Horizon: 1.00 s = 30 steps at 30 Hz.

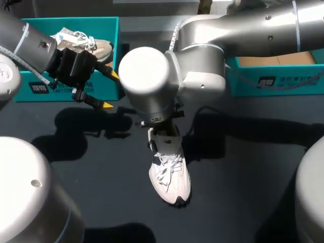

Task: Take the shoe out of the shoebox, open the shoe tongue, remove and reinsert the insole, then place the shoe into the shoebox

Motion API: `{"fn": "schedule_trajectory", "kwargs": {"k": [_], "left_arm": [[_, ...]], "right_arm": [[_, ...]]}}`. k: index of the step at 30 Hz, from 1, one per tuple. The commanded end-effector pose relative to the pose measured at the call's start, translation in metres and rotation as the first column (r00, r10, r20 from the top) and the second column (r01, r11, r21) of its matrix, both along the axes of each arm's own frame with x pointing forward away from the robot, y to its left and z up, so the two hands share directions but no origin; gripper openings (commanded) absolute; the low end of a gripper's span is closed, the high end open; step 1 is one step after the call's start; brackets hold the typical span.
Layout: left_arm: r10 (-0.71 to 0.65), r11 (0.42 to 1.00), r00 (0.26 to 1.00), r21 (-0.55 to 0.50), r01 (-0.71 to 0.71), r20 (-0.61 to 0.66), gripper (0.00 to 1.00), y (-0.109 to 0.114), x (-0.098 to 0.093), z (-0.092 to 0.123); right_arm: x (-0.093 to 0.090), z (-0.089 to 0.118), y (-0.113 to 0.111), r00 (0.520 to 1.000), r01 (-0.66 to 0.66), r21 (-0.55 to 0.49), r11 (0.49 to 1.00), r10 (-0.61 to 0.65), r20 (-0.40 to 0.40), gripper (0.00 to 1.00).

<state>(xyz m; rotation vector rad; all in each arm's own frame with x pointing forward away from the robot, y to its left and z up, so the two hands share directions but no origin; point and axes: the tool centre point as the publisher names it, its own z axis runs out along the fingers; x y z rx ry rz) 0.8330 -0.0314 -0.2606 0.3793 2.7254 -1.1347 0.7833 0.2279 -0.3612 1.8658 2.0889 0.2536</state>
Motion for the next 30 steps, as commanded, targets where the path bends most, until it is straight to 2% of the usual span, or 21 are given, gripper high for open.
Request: {"fn": "schedule_trajectory", "kwargs": {"k": [1, 5, 8, 12, 19, 22, 28, 30], "left_arm": [[0.000, 1.000, 1.000, 0.003, 0.000, 0.000, 1.00, 0.000, 0.000, 0.000], [0.000, 1.000, 1.000, 0.003, 0.000, 0.000, 1.00, 0.000, 0.000, 0.000], [0.000, 1.000, 1.000, 0.003, 0.000, 0.000, 1.00, 0.000, 0.000, 0.000], [0.000, 1.000, 1.000, 0.003, 0.000, 0.000, 1.00, 0.000, 0.000, 0.000], [0.000, 1.000, 1.000, 0.003, 0.000, 0.000, 1.00, 0.000, 0.000, 0.000], [0.000, 1.000, 1.000, 0.003, 0.000, 0.000, 1.00, 0.000, 0.000, 0.000], [0.000, 1.000, 1.000, 0.003, 0.000, 0.000, 1.00, 0.000, 0.000, 0.000], [0.000, 1.000, 1.000, 0.003, 0.000, 0.000, 1.00, 0.000, 0.000, 0.000]], "right_arm": [[0.017, -0.008, -0.013, 1.000, -0.019, 0.029, 0.999, 0.019, -0.014, 0.00], [0.030, -0.021, -0.019, 0.998, -0.053, 0.030, 0.998, 0.054, -0.044, 0.00], [0.033, -0.029, -0.022, 0.996, -0.062, 0.036, 0.997, 0.065, -0.067, 0.00], [0.029, -0.040, -0.020, 0.990, -0.085, 0.045, 0.995, 0.089, -0.107, 0.00], [0.022, -0.047, -0.014, 0.989, -0.079, 0.054, 0.995, 0.085, -0.120, 0.00], [0.018, -0.042, -0.012, 0.989, -0.076, 0.046, 0.996, 0.081, -0.122, 0.00], [0.009, -0.014, -0.009, 0.986, -0.060, 0.040, 0.997, 0.065, -0.156, 0.00], [0.006, -0.006, -0.009, 0.980, -0.058, 0.069, 0.996, 0.070, -0.189, 0.00]]}}
